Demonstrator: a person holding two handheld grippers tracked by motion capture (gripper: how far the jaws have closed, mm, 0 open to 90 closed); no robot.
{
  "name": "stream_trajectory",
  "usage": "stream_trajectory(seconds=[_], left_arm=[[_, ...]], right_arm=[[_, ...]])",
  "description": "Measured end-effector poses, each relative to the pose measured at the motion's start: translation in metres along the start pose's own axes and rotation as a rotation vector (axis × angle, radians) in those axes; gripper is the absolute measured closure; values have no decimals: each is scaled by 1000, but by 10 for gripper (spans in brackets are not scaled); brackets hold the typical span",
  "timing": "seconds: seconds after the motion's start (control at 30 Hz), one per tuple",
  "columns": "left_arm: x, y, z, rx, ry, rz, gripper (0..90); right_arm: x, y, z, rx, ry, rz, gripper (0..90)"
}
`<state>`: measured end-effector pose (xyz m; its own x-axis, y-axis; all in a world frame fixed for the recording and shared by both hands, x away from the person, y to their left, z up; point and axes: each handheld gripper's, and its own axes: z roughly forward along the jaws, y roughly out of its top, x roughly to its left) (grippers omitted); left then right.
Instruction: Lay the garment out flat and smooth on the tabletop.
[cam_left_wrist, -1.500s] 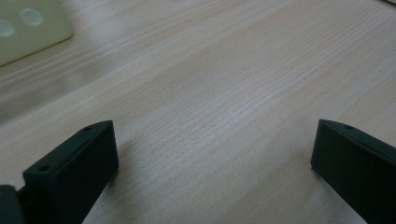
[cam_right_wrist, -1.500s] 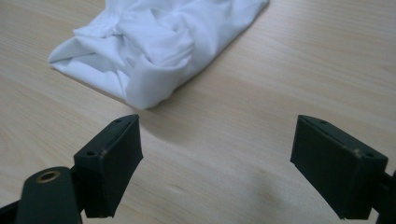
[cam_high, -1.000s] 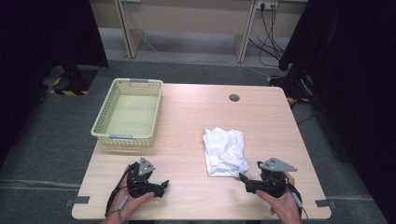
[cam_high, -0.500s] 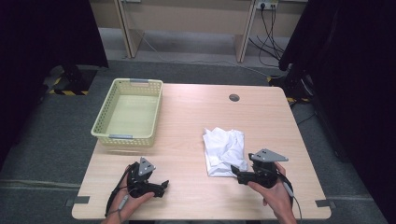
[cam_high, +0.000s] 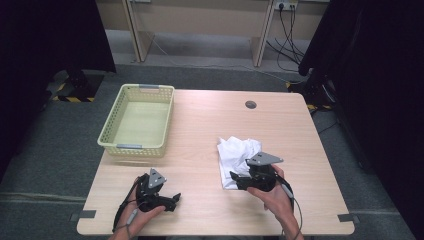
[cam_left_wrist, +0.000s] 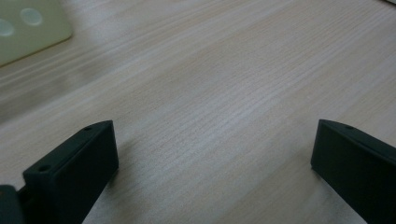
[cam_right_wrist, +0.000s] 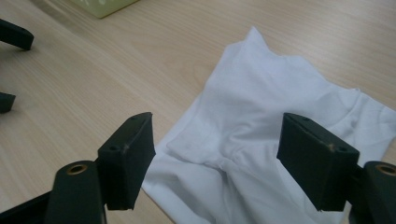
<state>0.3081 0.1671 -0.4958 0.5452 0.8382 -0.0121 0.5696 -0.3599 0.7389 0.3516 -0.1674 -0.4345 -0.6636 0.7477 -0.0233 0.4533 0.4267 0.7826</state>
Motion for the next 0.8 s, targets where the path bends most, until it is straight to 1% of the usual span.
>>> stream_trajectory(seconds=[0.17, 0.2, 0.37, 0.47, 0.53, 0.6, 0.63, 0.7, 0.73, 0.8], left_arm=[[0, 0, 0, 0, 0, 0, 0], [0, 0, 0, 0, 0, 0, 0], [0, 0, 0, 0, 0, 0, 0], [0, 0, 0, 0, 0, 0, 0], [0, 0, 0, 0, 0, 0, 0], [0, 0, 0, 0, 0, 0, 0], [0, 0, 0, 0, 0, 0, 0], [0, 0, 0, 0, 0, 0, 0], [0, 0, 0, 0, 0, 0, 0], [0, 0, 0, 0, 0, 0, 0]], right_arm=[[7, 3, 17, 29, 18, -39, 388], [8, 3, 21, 36, 20, -39, 407], [12, 1, 33, 76, 29, -66, 473], [13, -1, 40, 96, 35, -84, 528], [14, -4, 44, 116, 35, -89, 590], [12, -7, 49, 131, 35, -89, 683], [11, -9, 49, 128, 33, -95, 727], [8, -9, 48, 118, 40, -90, 804], [6, -9, 46, 106, 47, -83, 823], [4, -8, 42, 89, 45, -77, 836]])
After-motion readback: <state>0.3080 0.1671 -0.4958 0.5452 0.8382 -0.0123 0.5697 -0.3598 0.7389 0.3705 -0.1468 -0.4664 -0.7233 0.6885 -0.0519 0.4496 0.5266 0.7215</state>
